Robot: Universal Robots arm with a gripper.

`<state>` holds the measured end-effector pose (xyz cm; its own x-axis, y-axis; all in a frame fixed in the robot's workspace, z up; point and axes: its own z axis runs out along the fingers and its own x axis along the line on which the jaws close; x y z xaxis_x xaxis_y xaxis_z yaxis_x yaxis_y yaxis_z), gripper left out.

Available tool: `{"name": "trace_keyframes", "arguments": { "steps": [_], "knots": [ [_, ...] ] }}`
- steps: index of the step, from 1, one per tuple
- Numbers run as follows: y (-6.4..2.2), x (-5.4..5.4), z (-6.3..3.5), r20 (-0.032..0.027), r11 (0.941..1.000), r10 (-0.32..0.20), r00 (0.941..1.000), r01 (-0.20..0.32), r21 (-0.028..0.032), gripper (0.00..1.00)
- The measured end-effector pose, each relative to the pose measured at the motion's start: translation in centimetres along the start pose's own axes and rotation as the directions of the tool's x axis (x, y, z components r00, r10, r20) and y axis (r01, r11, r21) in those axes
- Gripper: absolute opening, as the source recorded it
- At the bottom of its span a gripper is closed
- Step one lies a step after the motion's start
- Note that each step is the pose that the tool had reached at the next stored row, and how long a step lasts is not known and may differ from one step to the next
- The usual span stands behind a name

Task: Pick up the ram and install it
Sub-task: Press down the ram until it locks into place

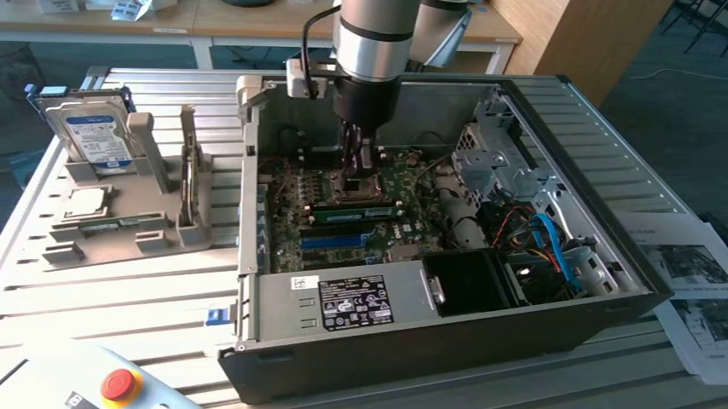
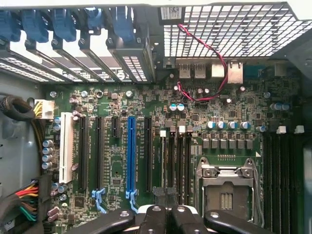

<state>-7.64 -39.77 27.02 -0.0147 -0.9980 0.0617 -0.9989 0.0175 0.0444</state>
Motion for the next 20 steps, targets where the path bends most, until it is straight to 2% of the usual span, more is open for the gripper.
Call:
{"name": "trace_keyframes", "arguments": {
  "steps": [4, 12, 20],
  "knots": [
    [-0.11, 0.0, -0.01, -0.0002, 1.0000, 0.000, 1.0000, 0.000, -0.0001, 0.10],
    [-2.29, 0.0, -0.11, -0.0003, 1.0000, -0.001, 1.0000, 0.001, -0.0023, 0.10],
    [-2.45, 0.0, -0.25, -0.0003, 1.0000, -0.001, 1.0000, 0.001, -0.0026, 0.10]
  ]
}}
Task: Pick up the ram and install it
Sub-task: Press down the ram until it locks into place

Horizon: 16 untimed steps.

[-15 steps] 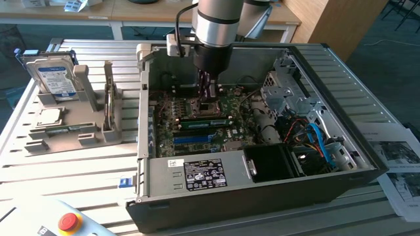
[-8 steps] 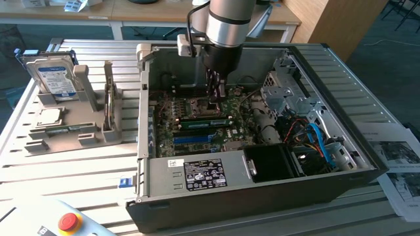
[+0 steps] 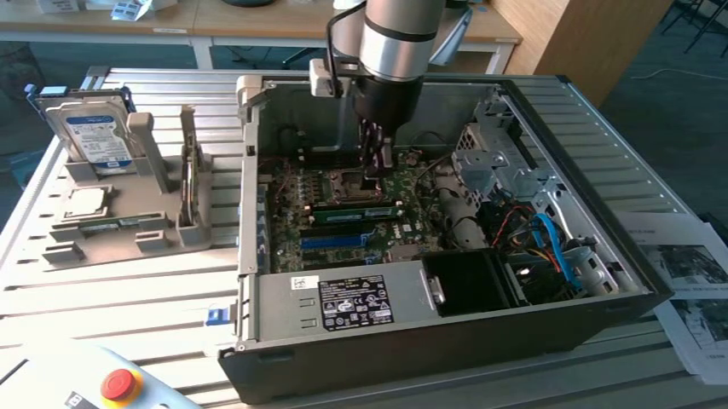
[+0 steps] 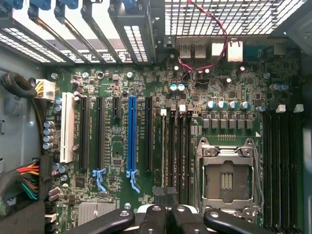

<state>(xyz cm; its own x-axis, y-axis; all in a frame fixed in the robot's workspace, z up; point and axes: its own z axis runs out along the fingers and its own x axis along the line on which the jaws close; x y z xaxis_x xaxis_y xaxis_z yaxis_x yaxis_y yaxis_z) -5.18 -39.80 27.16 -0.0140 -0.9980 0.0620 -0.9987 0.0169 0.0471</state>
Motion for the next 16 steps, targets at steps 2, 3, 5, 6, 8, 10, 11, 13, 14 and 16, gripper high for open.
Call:
{"name": "trace_keyframes", "arguments": {
  "steps": [2, 3, 5, 6, 8, 10, 11, 13, 14, 16],
  "knots": [
    [0.00, 0.0, -0.42, 0.0000, 1.0000, 0.000, 1.0000, 0.000, -0.0009, 0.10],
    [-0.01, 0.0, -0.68, 0.0000, 1.0000, 0.000, 1.0000, 0.000, -0.0014, 0.10],
    [-0.01, 0.1, -1.23, 0.0000, 1.0000, 0.000, 1.0000, 0.000, -0.0023, 0.10],
    [0.00, 0.1, -1.49, 0.0000, 1.0000, 0.000, 1.0000, 0.000, -0.0027, 0.10],
    [-0.01, 0.1, -2.00, 0.0000, 1.0000, 0.000, 1.0000, 0.000, -0.0035, 0.10],
    [0.01, 0.2, -2.43, 0.0001, 1.0000, 0.000, 1.0000, 0.000, -0.0038, 0.10],
    [0.01, 0.2, -2.55, 0.0001, 1.0000, 0.000, 1.0000, 0.000, -0.0039, 0.10],
    [0.01, 0.2, -2.56, 0.0002, 1.0000, 0.000, 1.0000, 0.000, -0.0038, 0.10],
    [0.01, 0.2, -2.56, 0.0002, 1.0000, 0.000, 1.0000, 0.000, -0.0038, 0.10],
    [0.01, 0.2, -2.62, -0.0001, 1.0000, 0.000, 1.0000, 0.000, -0.0040, 0.10]
  ]
}}
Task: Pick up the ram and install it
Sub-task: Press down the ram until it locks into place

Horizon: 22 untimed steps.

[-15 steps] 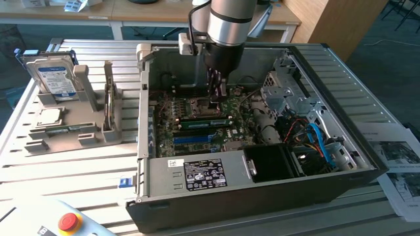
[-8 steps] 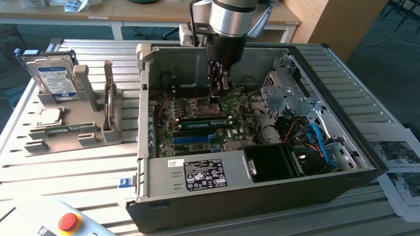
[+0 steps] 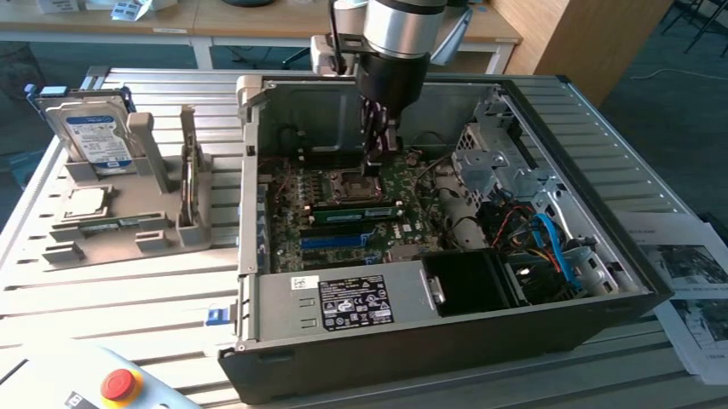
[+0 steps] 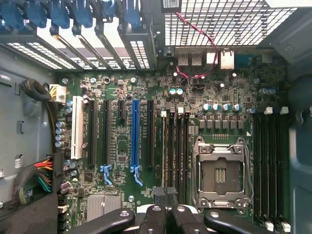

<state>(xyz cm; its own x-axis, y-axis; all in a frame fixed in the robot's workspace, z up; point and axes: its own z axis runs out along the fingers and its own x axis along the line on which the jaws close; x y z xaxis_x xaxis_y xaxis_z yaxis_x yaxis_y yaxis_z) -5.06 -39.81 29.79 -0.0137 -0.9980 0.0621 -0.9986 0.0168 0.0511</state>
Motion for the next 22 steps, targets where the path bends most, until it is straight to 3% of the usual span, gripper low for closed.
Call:
{"name": "trace_keyframes", "arguments": {
  "steps": [8, 14, 22],
  "knots": [
    [0.04, 0.1, -2.11, -0.0005, 1.0000, 0.000, 1.0000, 0.000, 0.0001, 0.10],
    [0.04, 0.1, -2.21, -0.0005, 1.0000, 0.000, 1.0000, 0.000, 0.0004, 0.10],
    [0.10, 0.1, -2.21, -0.0004, 1.0000, 0.000, 1.0000, 0.000, 0.0077, 0.10]
  ]
}}
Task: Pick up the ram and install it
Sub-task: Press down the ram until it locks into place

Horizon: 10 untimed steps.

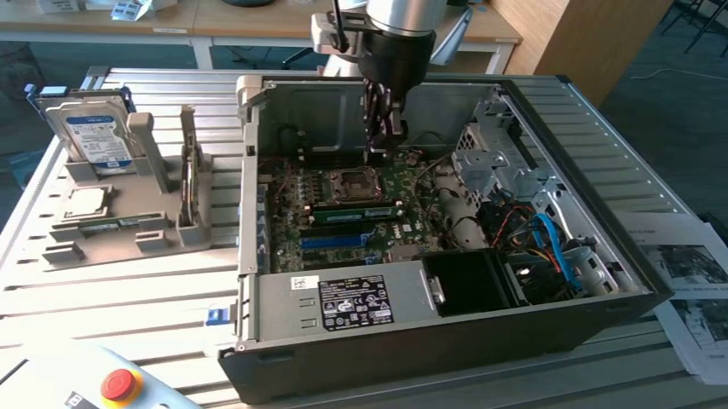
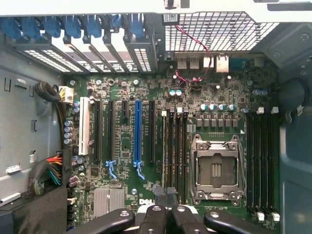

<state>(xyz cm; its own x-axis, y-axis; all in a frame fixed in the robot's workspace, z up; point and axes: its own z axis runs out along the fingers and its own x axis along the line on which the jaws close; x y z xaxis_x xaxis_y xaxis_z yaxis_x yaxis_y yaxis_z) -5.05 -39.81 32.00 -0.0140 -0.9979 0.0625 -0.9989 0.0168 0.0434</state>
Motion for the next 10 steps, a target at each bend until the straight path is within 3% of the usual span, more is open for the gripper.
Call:
{"name": "trace_keyframes", "arguments": {
  "steps": [10],
  "knots": [
    [-0.46, 0.00, -0.17, 0.0001, 1.0000, 0.000, 1.0000, 0.000, 0.0002, 0.10]
  ]
}}
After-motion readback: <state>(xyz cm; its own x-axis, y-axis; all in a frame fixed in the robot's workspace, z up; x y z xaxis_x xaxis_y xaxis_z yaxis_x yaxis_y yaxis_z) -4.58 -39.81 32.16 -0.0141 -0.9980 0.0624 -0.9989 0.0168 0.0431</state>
